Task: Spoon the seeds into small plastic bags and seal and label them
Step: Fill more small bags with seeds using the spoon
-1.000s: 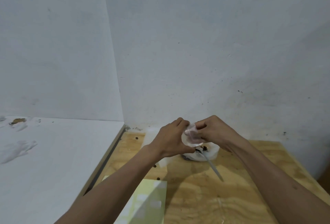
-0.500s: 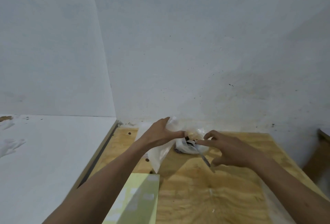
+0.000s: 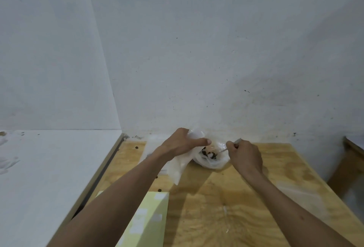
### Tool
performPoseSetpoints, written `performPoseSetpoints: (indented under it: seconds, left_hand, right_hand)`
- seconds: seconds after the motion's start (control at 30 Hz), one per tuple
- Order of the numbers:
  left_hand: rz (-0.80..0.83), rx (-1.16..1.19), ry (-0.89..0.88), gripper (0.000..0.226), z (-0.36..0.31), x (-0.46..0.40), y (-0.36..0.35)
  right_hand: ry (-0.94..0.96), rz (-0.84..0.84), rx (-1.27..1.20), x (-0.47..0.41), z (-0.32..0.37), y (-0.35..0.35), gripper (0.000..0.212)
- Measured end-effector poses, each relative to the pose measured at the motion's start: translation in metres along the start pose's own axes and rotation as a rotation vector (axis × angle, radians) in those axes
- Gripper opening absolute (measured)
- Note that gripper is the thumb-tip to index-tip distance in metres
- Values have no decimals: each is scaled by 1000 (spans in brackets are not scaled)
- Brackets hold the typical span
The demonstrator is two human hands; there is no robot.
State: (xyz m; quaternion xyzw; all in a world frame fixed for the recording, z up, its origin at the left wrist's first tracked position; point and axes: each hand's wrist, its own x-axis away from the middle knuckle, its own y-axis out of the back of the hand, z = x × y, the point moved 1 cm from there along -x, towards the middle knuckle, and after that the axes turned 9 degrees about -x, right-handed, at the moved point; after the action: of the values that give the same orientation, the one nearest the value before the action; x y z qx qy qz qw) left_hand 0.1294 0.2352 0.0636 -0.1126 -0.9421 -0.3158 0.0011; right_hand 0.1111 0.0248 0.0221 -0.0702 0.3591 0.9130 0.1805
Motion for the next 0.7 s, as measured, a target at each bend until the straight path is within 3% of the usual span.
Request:
performPoseSetpoints:
  seconds: [0.1,0.2,0.3,0.4,0.5,0.7]
  left_hand:
    - [10,-72,-60,57,-11,-4,2]
    - [17,-129,-26,50,-3,-7,7]
    - [-1,-202,-10,41,9,-3,10]
    - [-46,-265,-17,57,17,1,9]
    - [-81,-309,-18,59,18,4,11]
    - [-93,-333,-36,49,26,8,9]
  right_hand:
    - [-271,2,-156,-2,-7,-9,44]
    - [-405,30,-362,-4,-14,-11,45]
    - [-405,17,-418,-5,-15,-6,41]
    - [-353,-20,-427,-5,-9,-1,41]
    - [-328,-39,-431,-5,-1,4,42]
    - [-390,-78,-514,-4,5,9,39]
